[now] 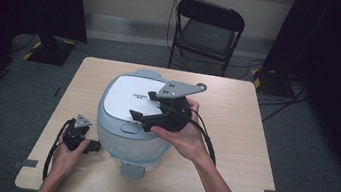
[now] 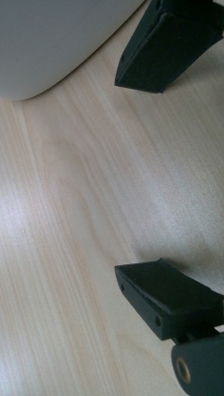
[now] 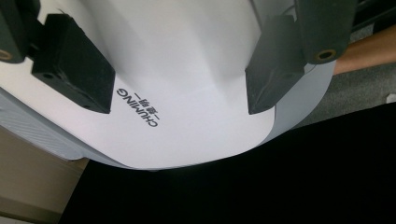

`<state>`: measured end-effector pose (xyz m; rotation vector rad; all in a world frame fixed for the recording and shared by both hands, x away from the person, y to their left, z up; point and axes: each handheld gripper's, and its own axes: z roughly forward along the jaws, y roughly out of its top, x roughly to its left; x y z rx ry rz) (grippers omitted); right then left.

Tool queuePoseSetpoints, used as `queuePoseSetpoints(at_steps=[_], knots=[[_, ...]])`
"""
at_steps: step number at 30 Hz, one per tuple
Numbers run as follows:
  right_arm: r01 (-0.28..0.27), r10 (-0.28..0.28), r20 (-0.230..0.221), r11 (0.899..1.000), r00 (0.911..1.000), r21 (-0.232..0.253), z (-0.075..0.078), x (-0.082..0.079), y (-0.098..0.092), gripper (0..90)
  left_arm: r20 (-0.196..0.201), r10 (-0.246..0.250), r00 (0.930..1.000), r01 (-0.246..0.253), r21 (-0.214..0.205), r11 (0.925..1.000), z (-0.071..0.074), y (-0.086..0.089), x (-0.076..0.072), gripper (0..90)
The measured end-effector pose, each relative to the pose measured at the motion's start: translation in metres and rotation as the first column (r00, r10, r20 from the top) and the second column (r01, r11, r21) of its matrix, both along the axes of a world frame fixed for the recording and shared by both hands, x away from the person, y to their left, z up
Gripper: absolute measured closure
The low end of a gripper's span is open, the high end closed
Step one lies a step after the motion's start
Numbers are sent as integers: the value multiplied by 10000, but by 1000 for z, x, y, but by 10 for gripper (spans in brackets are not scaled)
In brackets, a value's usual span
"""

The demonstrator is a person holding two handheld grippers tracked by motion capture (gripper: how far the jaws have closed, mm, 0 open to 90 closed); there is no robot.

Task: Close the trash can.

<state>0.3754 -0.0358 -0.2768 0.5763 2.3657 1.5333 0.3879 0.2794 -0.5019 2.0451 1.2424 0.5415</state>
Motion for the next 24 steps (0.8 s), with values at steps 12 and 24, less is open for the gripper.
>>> queuePoseSetpoints(at_steps=[12,24], knots=[[89,-88,89,9999,9999,-113,0,-8,1,235,0,4,10000,-4,1,10000,0,0,0,84],[38,-31,265,9997,9996,-243,-3,-8,1,249,-1,14,10000,-14,-6,10000,0,0,0,85]])
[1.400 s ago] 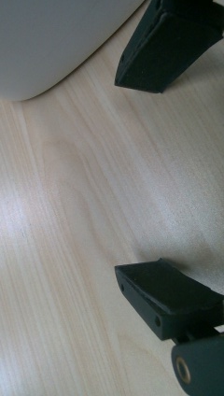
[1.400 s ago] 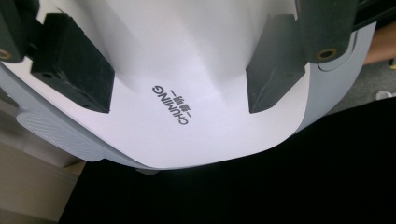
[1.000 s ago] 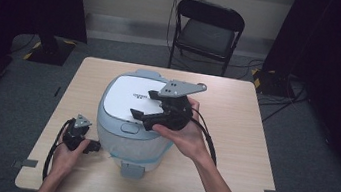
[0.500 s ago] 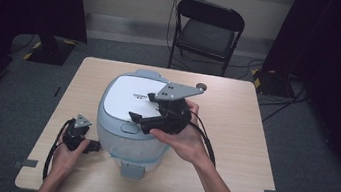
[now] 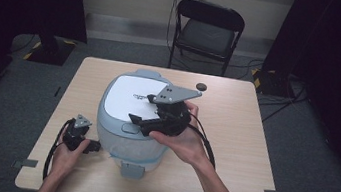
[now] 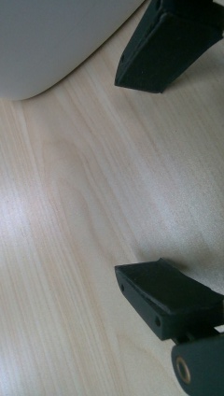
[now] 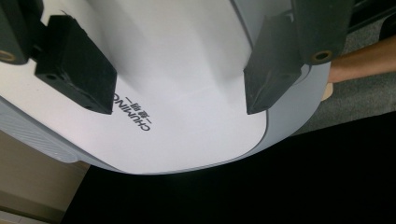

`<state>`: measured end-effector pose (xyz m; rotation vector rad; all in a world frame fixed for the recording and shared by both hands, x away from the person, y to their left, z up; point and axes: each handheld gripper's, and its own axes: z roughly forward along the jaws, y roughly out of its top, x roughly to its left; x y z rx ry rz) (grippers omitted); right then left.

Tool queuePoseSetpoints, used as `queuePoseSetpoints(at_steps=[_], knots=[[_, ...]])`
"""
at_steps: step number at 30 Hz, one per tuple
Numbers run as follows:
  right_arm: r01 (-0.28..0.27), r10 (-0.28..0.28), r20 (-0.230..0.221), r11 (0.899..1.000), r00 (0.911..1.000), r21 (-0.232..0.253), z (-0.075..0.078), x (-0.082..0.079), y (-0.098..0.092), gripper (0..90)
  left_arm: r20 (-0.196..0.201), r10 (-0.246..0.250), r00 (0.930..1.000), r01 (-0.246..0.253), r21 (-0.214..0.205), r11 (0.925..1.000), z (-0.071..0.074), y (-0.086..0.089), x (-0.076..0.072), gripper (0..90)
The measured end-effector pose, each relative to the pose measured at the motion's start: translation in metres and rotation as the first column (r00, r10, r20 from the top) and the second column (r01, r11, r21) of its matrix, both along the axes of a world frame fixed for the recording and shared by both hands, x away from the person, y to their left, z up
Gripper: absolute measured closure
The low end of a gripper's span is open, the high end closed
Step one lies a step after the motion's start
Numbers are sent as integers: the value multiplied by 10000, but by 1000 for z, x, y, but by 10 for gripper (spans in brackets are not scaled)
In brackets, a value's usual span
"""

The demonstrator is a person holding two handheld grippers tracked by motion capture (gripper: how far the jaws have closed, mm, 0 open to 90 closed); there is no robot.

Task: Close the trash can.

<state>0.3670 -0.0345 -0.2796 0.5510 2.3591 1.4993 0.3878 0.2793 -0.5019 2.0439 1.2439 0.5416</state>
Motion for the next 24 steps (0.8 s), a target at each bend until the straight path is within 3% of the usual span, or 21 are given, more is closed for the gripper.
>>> queuePoseSetpoints(at_steps=[10,15,22,24], knots=[[220,-213,-239,9993,9995,305,1,11,-5,206,1,2,10000,-2,1,10000,0,0,0,84],[597,-584,-207,9961,9981,657,4,16,-18,193,2,2,10000,-2,-2,10000,0,0,0,85],[1056,-1030,-360,9910,9940,818,5,24,-38,187,1,3,10000,-3,-3,10000,0,0,0,84],[1403,-1377,-380,9870,9897,788,4,26,-45,185,-1,1,10000,-1,-2,10000,0,0,0,85]])
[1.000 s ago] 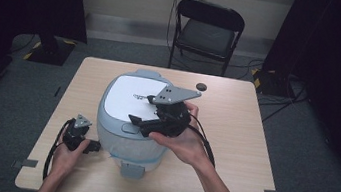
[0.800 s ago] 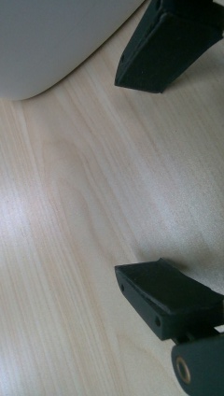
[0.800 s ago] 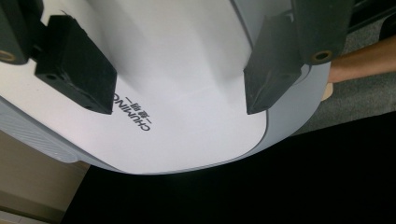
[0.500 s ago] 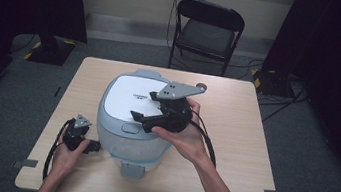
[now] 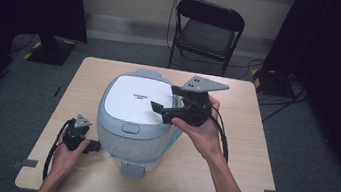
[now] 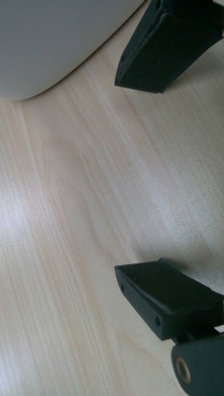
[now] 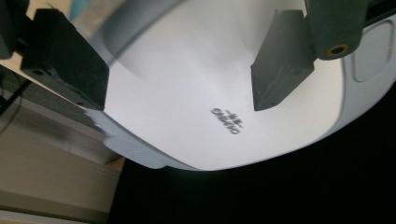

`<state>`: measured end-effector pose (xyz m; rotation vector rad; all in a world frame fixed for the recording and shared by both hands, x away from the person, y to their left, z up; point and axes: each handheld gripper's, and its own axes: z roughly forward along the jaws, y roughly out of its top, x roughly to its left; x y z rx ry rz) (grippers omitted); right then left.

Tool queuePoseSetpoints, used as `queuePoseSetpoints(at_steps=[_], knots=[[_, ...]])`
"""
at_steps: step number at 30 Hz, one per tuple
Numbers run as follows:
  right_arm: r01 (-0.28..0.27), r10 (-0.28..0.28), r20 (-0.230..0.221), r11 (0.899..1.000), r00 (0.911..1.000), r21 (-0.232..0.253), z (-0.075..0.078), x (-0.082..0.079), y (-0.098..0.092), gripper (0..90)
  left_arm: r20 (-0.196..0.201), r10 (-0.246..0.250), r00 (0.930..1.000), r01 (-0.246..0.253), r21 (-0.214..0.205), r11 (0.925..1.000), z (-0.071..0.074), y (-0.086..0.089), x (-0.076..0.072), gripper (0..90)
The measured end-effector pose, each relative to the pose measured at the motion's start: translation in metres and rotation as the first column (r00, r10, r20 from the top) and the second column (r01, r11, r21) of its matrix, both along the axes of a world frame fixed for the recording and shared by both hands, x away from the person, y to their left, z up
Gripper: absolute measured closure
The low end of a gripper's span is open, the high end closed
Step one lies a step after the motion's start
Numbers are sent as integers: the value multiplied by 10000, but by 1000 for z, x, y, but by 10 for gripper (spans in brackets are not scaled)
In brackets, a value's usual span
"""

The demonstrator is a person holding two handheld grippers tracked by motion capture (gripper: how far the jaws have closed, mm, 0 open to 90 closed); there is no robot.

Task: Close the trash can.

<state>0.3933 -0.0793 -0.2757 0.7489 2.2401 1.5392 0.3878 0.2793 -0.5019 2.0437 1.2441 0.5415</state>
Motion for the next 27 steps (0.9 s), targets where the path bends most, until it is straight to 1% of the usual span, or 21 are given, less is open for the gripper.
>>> queuePoseSetpoints(at_steps=[3,5,9,11,14,17,19,20,22,23,24,27], knots=[[361,-361,-25,9993,9993,-1,-1,3,-9,186,-1,-2,10000,2,2,10000,0,0,0,84],[575,-575,-84,9983,9983,88,-2,5,-16,186,-1,1,10000,-1,1,10000,0,0,0,84],[1042,-1041,-43,9945,9946,139,-1,7,-30,187,-1,2,10000,-2,-1,10000,0,0,0,84],[1279,-1279,6,9918,9918,21,-1,9,-37,186,-1,0,10000,0,3,10000,0,0,0,85],[1634,-1635,19,9865,9865,128,-1,11,-50,186,1,2,10000,-2,1,10000,0,0,0,84],[2014,-2014,-26,9795,9795,56,-4,12,-63,185,-2,1,10000,-1,1,10000,0,0,0,85],[2232,-2232,-80,9748,9747,38,-8,14,-69,183,1,2,10000,-2,0,10000,0,0,0,85],[2323,-2324,-107,9726,9726,-33,-11,14,-72,177,-1,0,10000,0,2,10000,0,0,0,84],[2444,-2451,-153,9690,9694,-366,-18,15,-77,174,-1,2,10000,-2,1,10000,0,0,0,84],[2568,-2576,-201,9659,9660,-340,-23,15,-80,174,1,2,10000,-2,3,10000,0,0,0,85],[2659,-2668,-321,9635,9632,-316,-27,15,-84,173,0,1,10000,-1,2,10000,0,0,0,85],[2893,-2918,-578,9560,9547,-478,-42,18,-94,171,1,3,10000,-3,-1,10000,0,0,0,84]])
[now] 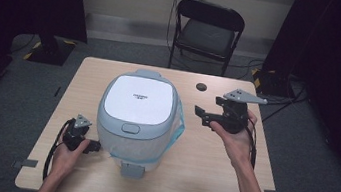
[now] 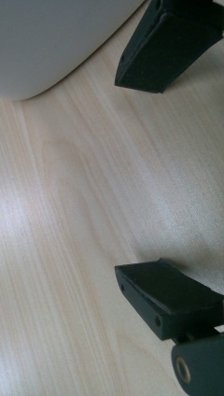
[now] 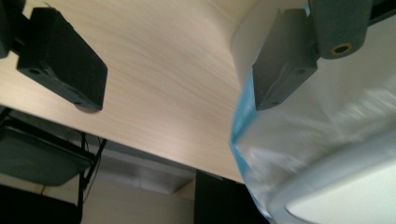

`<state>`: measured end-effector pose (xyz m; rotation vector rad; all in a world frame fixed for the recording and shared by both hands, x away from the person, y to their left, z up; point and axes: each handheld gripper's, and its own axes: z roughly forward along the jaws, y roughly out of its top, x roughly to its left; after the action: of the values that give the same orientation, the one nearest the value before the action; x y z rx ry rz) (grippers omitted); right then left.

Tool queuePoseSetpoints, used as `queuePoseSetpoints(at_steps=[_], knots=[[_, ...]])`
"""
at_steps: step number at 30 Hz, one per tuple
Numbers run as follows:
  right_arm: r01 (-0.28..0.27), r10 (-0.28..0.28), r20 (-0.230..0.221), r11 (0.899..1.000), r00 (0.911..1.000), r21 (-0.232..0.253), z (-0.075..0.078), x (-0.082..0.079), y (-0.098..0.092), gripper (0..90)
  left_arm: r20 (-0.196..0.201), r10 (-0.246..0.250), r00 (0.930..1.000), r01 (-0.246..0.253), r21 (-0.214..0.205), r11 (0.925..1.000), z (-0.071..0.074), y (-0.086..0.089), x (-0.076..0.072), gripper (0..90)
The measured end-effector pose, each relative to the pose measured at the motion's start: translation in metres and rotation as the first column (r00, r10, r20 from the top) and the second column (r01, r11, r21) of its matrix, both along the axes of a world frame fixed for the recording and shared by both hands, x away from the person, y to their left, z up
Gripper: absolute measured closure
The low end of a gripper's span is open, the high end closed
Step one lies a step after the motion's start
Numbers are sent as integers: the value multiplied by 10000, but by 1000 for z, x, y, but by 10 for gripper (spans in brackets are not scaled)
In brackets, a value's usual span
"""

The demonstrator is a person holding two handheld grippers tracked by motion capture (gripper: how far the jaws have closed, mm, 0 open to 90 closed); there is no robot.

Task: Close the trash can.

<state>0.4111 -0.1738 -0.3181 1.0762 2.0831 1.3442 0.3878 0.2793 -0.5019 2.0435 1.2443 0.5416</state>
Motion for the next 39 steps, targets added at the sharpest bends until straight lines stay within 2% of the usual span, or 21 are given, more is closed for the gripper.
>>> queuePoseSetpoints(at_steps=[8,14,19,25,29,32,34,37,39], knots=[[687,-692,-725,9976,9950,-95,-42,0,-25,165,-3,-2,10000,2,1,10000,0,0,0,84],[1128,-1146,-1297,9934,9849,-210,-72,-3,-40,165,-1,-1,10000,1,-1,10000,0,0,0,84],[1254,-1270,-1725,9919,9768,-204,-97,-7,-47,164,-1,-1,10000,1,4,10000,0,0,0,84],[1563,-1742,-2172,9829,9605,-970,-131,-9,-52,159,-1,3,10000,-3,4,10000,0,0,0,85],[1713,-2031,-2619,9754,9435,-1390,-151,-11,-59,158,-2,2,10000,-2,4,10000,0,0,0,85],[1820,-2249,-2854,9687,9317,-1690,-160,-12,-62,155,-1,12,10000,-12,3,10000,0,0,0,85],[1940,-2457,-2715,9597,9306,-2034,-166,-14,-63,157,-1,13,10000,-13,3,10000,0,0,0,85],[1992,-2564,-2857,9562,9234,-2145,-172,-16,-65,152,-2,11,10000,-11,7,10000,0,0,0,85],[2057,-2621,-2762,9543,9247,-2168,-174,-17,-64,151,0,14,10000,-14,3,10000,0,0,0,85]])
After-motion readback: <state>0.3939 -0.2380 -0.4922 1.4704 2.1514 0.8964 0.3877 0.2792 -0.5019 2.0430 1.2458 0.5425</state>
